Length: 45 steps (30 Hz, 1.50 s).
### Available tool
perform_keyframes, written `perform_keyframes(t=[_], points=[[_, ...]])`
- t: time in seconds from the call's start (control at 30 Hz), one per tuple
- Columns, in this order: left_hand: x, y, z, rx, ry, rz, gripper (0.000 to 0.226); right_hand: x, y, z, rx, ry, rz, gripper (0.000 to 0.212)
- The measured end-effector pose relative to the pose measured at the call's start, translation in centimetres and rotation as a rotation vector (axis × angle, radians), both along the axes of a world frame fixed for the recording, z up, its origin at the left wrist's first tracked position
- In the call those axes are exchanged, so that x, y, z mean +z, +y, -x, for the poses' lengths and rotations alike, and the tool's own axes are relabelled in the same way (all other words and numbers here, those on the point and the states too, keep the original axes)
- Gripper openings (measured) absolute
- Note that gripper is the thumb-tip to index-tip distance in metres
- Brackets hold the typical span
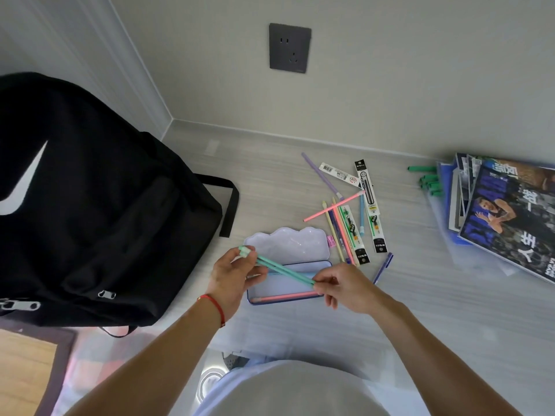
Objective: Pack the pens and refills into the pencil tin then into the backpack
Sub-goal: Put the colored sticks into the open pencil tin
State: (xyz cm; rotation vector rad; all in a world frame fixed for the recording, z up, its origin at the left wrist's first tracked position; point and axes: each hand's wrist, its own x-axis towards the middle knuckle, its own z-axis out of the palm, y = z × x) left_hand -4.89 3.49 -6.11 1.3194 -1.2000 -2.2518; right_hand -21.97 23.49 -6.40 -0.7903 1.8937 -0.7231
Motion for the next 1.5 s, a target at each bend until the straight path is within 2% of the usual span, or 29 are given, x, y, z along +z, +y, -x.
perform_keyframes(t=[0.1, 0.17, 0.3, 0.37, 0.43, 0.5, 0.63, 0.9, 1.0, 1.17, 1.37, 1.5], points=[[0.6, -0.2, 0.3, -0.013, 0.058, -0.035, 0.010, 0.4, -0.8, 0.0, 0.011, -0.037, 0.021, 0.011], [0.8, -0.4, 0.4, -0.032, 0.032, 0.006, 0.009, 0.7, -1.4, 0.0, 0.013, -0.028, 0.037, 0.011], [0.2, -1.5, -0.9, -0.096, -0.057, 0.141, 0.005, 1.0, -1.1, 1.5, 0.093, 0.165, -0.035, 0.014], [-0.5, -1.3, -1.6, -0.253, -0.199, 0.336, 0.006, 0.6, -0.7, 2.2, 0.144, 0.257, -0.089, 0.016], [-1.3, -0.8, -1.9, -0.473, -0.334, 0.627, 0.003, 0.0, -0.3, 2.6, 0.192, 0.345, -0.130, 0.018], [-1.8, -0.1, -2.1, -0.668, -0.396, 0.885, 0.008, -0.6, -0.1, 2.8, 0.209, 0.389, -0.147, 0.017], [-3.0, 0.3, -2.4, -0.856, -0.470, 1.145, 0.012, -1.6, -0.1, 2.4, 0.254, 0.479, -0.083, 0.016], [-3.2, 0.2, -2.5, -0.994, -0.517, 1.343, 0.015, -3.0, 0.6, 1.2, 0.272, 0.560, -0.027, 0.020], [-3.0, 0.2, -2.1, -0.979, -0.531, 1.360, 0.016, -3.1, 1.2, 0.9, 0.204, 0.599, 0.009, 0.028], [-2.3, 0.6, -1.9, -0.937, -0.521, 1.433, 0.009, -3.1, 1.7, 0.2, 0.131, 0.703, 0.069, 0.022], [-1.8, 1.0, -1.0, -1.040, -0.492, 1.487, 0.025, -3.0, 1.1, -0.4, 0.178, 0.722, 0.030, 0.032], [-1.6, 1.4, -1.0, -1.089, -0.511, 1.475, 0.021, -2.2, 0.9, 0.3, -0.042, 0.742, 0.022, 0.021]])
